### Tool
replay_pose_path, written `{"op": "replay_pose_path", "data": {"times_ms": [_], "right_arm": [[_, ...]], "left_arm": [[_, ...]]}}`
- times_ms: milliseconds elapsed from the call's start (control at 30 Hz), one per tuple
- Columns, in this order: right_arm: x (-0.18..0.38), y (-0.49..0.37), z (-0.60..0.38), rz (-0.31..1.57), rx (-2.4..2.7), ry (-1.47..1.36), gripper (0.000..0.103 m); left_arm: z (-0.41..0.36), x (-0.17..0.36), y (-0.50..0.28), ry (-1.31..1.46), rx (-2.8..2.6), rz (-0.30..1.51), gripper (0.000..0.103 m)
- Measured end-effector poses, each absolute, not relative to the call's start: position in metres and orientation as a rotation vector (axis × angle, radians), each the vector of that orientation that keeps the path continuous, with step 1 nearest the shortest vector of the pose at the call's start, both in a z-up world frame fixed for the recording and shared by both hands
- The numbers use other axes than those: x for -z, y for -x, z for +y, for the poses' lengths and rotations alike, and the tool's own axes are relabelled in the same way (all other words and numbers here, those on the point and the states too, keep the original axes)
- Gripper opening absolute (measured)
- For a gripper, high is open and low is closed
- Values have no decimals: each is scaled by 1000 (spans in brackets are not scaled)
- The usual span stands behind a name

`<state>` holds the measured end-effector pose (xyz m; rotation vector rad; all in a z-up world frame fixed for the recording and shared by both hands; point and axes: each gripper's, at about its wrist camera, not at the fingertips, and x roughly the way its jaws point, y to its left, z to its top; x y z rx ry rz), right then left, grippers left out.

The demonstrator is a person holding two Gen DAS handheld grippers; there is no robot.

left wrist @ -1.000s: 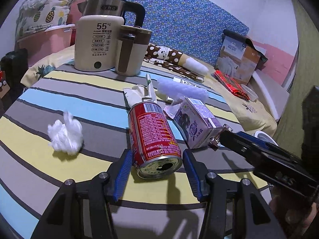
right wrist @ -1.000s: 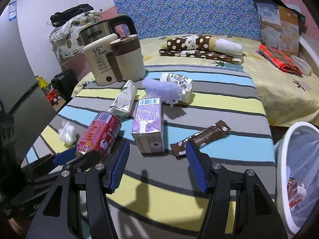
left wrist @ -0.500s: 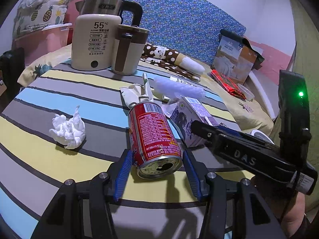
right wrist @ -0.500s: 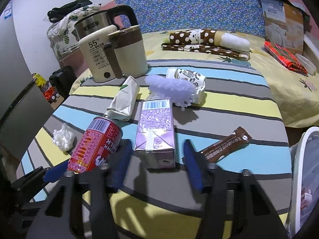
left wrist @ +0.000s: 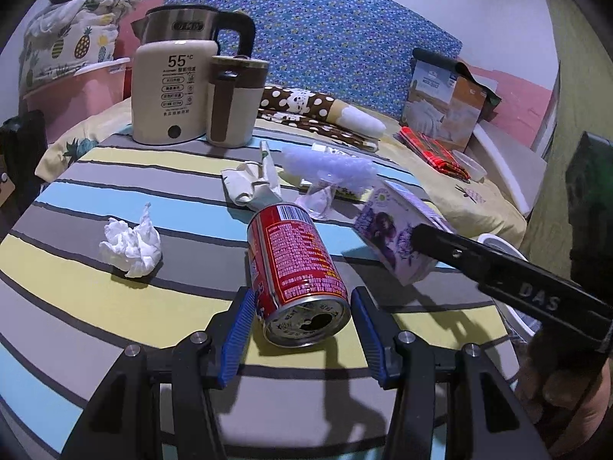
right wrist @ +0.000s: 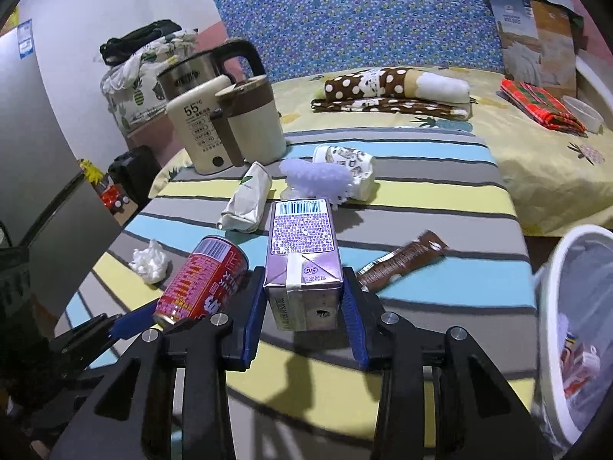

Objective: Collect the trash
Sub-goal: 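Grasp the standing red can with the left tool while the right tool grasps the purple milk carton, then carry the red can and purple carton over the white bin with both tools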

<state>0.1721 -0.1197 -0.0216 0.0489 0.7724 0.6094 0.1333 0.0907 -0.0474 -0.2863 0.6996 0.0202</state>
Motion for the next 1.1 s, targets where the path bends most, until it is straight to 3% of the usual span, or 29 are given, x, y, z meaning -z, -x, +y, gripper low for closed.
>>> {"op": "replay_pose_path", "data": {"times_ms": [733,1100], "right_arm": [[5,-147,-193,704,-508,-145,40],[10,-146,-207,704,-495,-174,40]], "left_arm": [[22,4,-118,180,100,653,51],[6,3,-145,106,117,653,52]]}}
